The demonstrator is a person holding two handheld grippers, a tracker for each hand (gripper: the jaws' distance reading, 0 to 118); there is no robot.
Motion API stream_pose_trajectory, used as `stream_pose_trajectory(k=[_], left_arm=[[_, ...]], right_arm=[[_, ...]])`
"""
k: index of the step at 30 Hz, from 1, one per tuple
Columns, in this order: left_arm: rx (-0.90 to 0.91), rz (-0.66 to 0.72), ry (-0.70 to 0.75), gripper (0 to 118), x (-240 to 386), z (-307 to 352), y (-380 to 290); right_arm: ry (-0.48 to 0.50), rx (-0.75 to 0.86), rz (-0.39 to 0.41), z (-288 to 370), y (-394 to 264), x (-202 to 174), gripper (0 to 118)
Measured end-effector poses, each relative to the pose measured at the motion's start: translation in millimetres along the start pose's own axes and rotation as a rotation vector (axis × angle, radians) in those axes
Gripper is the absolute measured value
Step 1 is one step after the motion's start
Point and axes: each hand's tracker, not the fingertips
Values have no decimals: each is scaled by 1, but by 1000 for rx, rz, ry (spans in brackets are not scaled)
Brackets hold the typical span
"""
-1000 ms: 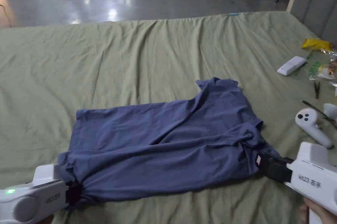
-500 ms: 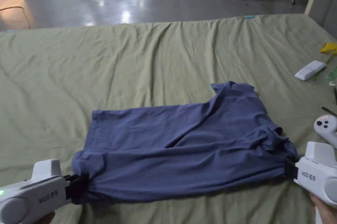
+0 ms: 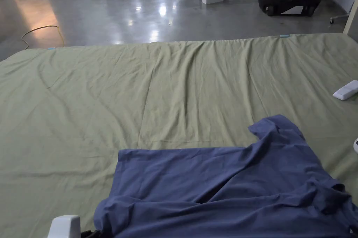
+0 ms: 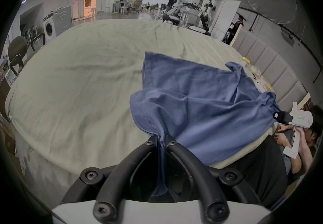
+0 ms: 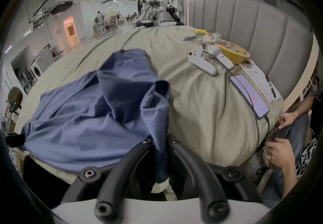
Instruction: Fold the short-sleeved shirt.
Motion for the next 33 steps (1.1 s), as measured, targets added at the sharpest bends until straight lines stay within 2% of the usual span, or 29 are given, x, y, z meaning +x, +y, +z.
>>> stream_pose_trajectory(k=[1, 4, 7, 10, 15, 18, 21, 23, 24, 25, 26, 27, 28, 29, 33], left_arm=[[4, 5, 0, 17, 0, -4, -3], [15, 2, 39, 82, 0, -4, -4], [145, -35, 34, 82, -1, 26, 1], [312, -134, 101, 82, 12, 71, 13], [622, -231, 95, 82, 54, 159, 23], [692, -241, 91, 82, 77, 185, 17], [718, -213, 117, 79, 93, 193, 6], [749, -221, 179, 59, 103, 195, -3], [743, -230, 171, 43, 106, 195, -6], [742, -238, 165, 19, 109, 195, -9], [744, -243, 155, 11, 111, 196, -13], [741, -247, 139, 10, 111, 198, -16], [722, -260, 98, 0, 111, 199, -17], [716, -264, 89, 0, 111, 198, -18], [678, -266, 88, 0, 110, 194, -14]], right_arm=[[0, -13, 11, -4, -1, 0, 16], [-39, -66, 59, -9, 0, 0, 62], [-22, 12, 38, 16, 2, 12, 62], [17, 133, 19, 60, 11, 17, 62], [110, 429, 11, 149, 25, 3, 62], [157, 562, 27, 180, 23, -12, 62], [214, 582, 35, 191, 20, -27, 62], [251, 585, 45, 195, 15, -35, 56], [272, 589, 52, 195, 12, -39, 47], [280, 589, 55, 195, 10, -42, 27], [280, 590, 56, 195, 7, -47, 13], [282, 594, 61, 195, 4, -50, 9], [287, 591, 68, 193, 3, -50, 7], [303, 554, 87, 191, 3, -53, 2], [317, 563, 99, 191, 4, -59, 0]])
